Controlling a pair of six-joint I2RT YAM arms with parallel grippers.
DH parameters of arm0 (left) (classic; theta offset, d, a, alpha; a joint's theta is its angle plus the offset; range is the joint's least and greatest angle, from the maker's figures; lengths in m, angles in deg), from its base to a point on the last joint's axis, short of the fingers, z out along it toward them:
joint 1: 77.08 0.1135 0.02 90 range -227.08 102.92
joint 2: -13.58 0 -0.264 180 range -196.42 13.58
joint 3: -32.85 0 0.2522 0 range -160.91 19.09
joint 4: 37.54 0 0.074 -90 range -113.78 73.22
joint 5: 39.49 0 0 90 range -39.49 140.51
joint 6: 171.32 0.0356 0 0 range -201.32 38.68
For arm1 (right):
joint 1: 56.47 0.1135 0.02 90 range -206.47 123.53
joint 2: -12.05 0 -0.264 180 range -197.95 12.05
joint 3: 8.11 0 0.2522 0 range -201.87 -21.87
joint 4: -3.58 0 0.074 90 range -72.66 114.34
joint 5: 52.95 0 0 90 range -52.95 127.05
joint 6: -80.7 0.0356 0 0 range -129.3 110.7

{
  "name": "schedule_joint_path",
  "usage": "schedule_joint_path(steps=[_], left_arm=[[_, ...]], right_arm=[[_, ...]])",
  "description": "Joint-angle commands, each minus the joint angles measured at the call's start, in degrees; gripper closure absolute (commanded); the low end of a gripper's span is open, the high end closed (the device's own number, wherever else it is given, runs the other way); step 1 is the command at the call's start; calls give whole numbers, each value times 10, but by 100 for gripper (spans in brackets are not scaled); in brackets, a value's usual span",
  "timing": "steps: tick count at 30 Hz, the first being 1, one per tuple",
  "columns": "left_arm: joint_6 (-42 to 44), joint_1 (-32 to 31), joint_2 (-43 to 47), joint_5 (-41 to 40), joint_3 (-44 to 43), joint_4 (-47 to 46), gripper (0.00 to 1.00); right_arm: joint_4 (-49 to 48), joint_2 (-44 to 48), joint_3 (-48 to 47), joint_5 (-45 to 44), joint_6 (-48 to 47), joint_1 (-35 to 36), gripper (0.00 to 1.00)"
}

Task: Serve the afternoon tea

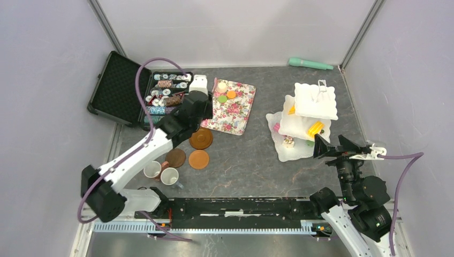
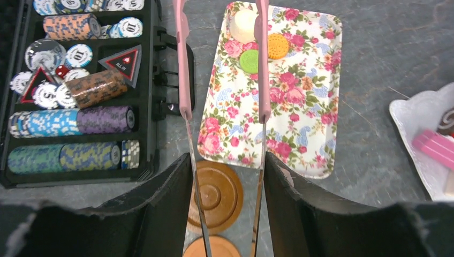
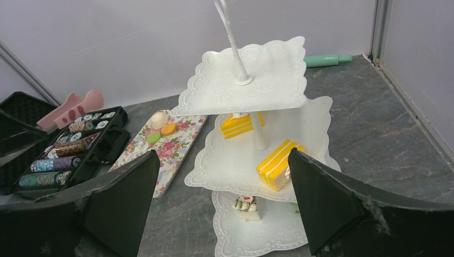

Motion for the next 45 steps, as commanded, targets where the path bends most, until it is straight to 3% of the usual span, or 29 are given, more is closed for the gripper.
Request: schedule_joint_path(steps=[1,9,16,37,45], left_arm=[[-2,25,-93,5,-54,-73,43],[-2,57,-293,18,-238,-20,45],[-5,64,-393,35,-353,28,45],[-76,90,-496,93,-423,88,45],[-73,90,-515,100,-438,94,52]], right_arm=[[-23,9,1,2,0,2,2],[-15,16,4,-3,3,2,2],[-9,20,2,-9,0,2,2],[-12,19,6,-4,1,2,2],[-11,18,6,-4,5,2,2]])
